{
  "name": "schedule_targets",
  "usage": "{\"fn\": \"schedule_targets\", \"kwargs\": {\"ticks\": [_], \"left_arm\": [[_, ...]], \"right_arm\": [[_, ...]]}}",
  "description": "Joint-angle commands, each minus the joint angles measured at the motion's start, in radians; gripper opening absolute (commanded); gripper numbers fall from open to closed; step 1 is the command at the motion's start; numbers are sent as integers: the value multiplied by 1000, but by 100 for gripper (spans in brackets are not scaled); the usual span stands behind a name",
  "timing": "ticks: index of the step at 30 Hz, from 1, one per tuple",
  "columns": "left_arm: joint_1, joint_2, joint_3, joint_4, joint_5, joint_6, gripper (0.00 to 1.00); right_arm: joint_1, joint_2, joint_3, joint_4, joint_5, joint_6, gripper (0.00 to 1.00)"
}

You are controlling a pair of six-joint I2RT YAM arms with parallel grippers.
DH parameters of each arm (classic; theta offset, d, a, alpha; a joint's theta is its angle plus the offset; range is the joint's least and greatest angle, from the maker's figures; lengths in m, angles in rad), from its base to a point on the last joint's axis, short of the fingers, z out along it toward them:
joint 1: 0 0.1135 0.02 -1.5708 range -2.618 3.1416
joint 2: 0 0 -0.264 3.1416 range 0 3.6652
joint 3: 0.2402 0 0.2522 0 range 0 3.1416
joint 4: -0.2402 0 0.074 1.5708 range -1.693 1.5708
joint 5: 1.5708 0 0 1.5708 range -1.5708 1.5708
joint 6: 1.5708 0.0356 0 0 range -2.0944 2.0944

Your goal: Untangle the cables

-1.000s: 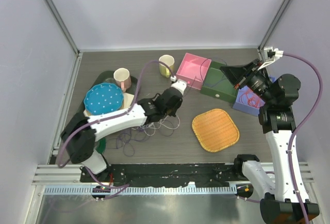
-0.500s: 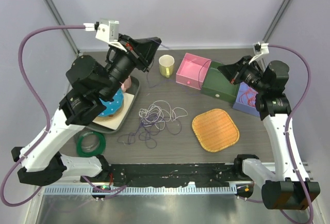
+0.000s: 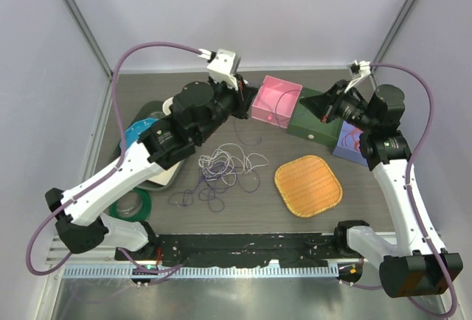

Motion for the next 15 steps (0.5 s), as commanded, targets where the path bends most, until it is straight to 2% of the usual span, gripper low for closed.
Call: {"fn": "schedule_targets", "kwargs": {"ticks": [1, 4, 6, 8, 11, 12, 15], "left_arm": [[0, 39, -18, 16, -25, -40, 0], [0, 44, -52, 26, -63, -141, 0], [0, 39, -95, 19, -127, -265, 0], [0, 25, -133, 19, -176, -322, 0], [0, -5, -263, 75, -144, -436, 0], [0, -28, -350, 101, -126, -460, 0], [0, -73, -466, 187, -110, -534, 0]], "right_arm": [[112, 12, 37, 41, -75, -69, 1], [213, 32, 46, 20, -48, -109, 1], [251, 52, 23, 57, -46, -94, 1], [303, 66, -30, 113, -39, -63, 1], [379, 67, -148, 280, 38, 25, 1], [398, 70, -179, 320, 56, 46, 1], [464, 83, -259, 368, 142, 69, 1]]}}
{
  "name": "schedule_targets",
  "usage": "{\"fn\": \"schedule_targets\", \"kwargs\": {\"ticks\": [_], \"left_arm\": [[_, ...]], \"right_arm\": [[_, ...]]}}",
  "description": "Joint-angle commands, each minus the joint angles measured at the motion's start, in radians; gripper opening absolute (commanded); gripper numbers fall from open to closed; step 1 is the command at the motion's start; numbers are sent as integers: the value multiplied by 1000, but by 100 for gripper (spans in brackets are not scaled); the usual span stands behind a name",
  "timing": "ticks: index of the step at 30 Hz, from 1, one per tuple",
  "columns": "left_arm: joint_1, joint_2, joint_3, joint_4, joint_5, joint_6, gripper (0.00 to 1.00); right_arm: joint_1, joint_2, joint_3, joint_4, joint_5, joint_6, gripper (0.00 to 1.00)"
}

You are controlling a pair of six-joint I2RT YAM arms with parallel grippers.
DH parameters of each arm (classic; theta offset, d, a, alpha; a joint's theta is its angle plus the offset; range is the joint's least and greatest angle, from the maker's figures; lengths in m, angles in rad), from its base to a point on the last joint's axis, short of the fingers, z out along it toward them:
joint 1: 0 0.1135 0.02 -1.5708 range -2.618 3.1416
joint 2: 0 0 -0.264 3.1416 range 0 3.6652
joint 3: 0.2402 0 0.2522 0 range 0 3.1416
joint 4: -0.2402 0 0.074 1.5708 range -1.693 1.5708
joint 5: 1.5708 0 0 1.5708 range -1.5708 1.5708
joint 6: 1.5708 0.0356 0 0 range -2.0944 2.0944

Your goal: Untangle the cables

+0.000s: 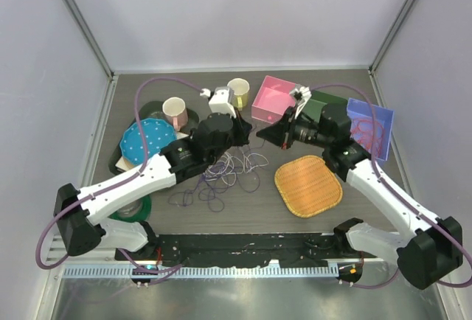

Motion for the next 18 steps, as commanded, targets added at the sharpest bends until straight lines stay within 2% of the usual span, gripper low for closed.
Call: {"fn": "schedule_targets", "kwargs": {"ticks": [1, 2, 3, 7, 10, 13, 18], "left_arm": [[-2, -81, -174, 147, -4, -190, 0], [-2, -87, -194, 148, -14, -201, 0], [-2, -101, -214, 151, -22, -210, 0], [-2, -125, -291, 168, -17, -250, 0], [-2, -132, -314, 175, -17, -290, 0], [-2, -129, -330, 181, -10, -331, 0], [-2, -122, -337, 169, -13, -389, 0]], "right_arm": [[85, 19, -99, 166, 142, 54, 1], [95, 22, -126, 176, 162, 53, 2], [114, 25, -142, 187, 165, 54, 7], [149, 57, -214, 241, 159, 64, 11], [181, 82, -263, 313, 162, 77, 20], [215, 97, -277, 380, 153, 74, 23], [255, 143, -297, 495, 154, 83, 34]]}}
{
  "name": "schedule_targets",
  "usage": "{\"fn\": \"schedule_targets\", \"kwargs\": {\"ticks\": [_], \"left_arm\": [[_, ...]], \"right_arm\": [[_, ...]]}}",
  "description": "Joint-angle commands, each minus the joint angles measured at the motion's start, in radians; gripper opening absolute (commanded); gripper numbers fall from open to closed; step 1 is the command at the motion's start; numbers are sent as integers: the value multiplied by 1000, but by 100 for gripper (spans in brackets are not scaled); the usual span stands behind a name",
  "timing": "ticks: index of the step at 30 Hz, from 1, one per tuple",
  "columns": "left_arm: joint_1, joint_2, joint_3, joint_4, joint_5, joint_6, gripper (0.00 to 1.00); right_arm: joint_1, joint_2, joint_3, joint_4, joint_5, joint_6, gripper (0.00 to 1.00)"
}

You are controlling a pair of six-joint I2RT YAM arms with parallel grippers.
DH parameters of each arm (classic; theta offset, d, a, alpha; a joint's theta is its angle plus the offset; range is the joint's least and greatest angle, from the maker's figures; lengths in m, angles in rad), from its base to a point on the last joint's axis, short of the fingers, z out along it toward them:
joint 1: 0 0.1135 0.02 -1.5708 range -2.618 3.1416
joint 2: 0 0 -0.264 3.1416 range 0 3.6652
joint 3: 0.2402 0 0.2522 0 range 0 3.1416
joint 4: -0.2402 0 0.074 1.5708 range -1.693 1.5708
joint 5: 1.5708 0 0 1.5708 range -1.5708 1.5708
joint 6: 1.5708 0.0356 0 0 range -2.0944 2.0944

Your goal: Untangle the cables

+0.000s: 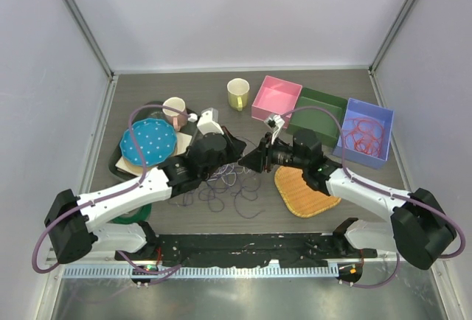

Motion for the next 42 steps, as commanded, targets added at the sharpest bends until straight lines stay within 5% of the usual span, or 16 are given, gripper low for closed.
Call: {"fn": "schedule_targets", "kwargs": {"ticks": [1, 7, 19, 37, 38, 42], "left_arm": [[-2, -15, -1, 36, -21, -81, 0], [-2, 1, 0, 6, -32, -107, 0], [-2, 65, -58, -10, 57, -147, 0], [-106, 298, -98, -13, 159, -236, 1], [-104, 300, -95, -20, 156, -235, 4], [-106, 246, -95, -39, 136, -212, 47]], "right_arm": [[36, 22, -18, 206, 8, 13, 36], [47, 41, -25, 214, 54, 16, 54], [60, -234, -157, -136, 320, 21, 90], [272, -303, -214, -384, 603, 101, 91], [325, -292, -211, -383, 645, 90, 91], [387, -248, -165, -420, 732, 60, 91]]}}
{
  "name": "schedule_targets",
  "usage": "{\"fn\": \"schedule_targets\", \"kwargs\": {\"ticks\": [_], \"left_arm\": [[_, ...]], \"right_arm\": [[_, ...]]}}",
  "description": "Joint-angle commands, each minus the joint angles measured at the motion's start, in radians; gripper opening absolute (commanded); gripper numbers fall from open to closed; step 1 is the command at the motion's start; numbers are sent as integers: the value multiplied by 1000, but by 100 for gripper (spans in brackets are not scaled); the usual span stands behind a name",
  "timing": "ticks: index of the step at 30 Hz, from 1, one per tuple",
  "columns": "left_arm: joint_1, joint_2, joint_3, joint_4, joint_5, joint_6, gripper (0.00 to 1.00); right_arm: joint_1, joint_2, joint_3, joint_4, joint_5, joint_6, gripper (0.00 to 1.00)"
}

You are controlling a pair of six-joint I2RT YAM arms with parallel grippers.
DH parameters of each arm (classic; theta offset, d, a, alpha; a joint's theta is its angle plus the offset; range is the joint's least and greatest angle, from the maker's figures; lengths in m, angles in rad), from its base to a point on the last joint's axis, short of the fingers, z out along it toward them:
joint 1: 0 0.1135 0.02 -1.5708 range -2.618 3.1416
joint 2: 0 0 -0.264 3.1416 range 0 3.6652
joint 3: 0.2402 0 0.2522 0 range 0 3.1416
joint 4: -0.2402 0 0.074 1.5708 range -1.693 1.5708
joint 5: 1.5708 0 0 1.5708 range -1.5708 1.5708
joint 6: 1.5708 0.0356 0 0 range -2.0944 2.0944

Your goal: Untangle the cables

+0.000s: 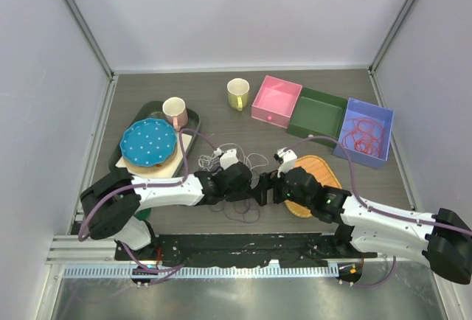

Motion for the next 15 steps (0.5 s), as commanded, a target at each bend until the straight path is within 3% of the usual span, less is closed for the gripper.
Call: {"fn": "schedule_targets", "kwargs": {"ticks": [1, 3, 9, 15], "left_arm": [[6, -75, 8, 33, -50, -11, 55], [6, -112, -9, 16, -70, 11, 74], [6, -293, -50, -27, -97, 89, 98], [6, -452, -35, -163, -160, 129, 100]], "right_arm": [[69, 32, 58, -57, 75, -47, 91], [70, 20, 75, -96, 100, -51, 91], [70, -86, 74, -170, 96, -53, 91], [80, 14, 107, -158, 63, -82, 91]]}}
